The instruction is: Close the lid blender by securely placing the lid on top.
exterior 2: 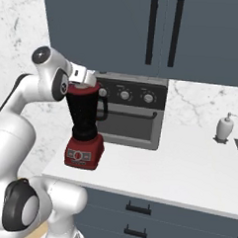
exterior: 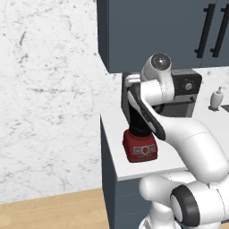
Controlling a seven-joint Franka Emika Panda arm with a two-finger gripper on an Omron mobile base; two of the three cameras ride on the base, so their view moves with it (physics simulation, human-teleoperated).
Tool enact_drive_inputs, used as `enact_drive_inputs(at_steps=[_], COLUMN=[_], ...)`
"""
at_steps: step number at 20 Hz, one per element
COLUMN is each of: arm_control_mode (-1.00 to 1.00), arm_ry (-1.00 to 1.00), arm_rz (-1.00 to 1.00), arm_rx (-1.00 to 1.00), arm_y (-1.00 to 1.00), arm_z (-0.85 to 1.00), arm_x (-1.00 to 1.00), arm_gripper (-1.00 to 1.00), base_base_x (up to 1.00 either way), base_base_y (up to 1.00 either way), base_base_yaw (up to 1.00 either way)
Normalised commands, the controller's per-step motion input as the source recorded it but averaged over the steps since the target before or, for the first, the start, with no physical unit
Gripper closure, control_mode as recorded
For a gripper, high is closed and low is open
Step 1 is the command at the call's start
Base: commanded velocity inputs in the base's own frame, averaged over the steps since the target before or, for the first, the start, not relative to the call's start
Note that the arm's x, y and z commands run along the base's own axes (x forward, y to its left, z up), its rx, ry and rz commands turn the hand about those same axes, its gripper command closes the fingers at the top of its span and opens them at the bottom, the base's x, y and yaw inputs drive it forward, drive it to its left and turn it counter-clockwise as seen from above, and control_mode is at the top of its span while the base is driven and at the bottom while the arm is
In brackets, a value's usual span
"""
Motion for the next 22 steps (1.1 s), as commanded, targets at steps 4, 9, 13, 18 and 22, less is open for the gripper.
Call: enact_drive_inputs(at_steps=[4,9,13,18,22], arm_control_mode=[-1.00,-1.00,-1.00,-1.00,-1.00], arm_ry=[0.00,0.00,0.00,0.00,0.00], arm_rz=[0.00,0.00,0.00,0.00,0.00], arm_rx=[-0.03,0.00,0.00,0.00,0.00], arm_y=[0.00,0.00,0.00,0.00,0.00], arm_z=[-0.18,-0.04,0.00,0.01,0.11], arm_x=[-0.25,-0.32,-0.40,-0.42,-0.51], arm_gripper=[-1.00,-1.00,-1.00,-1.00,-1.00], base_base_x=[0.00,0.00,0.00,0.00,0.00], base_base_y=[0.00,0.00,0.00,0.00,0.00], base_base_yaw=[0.00,0.00,0.00,0.00,0.00])
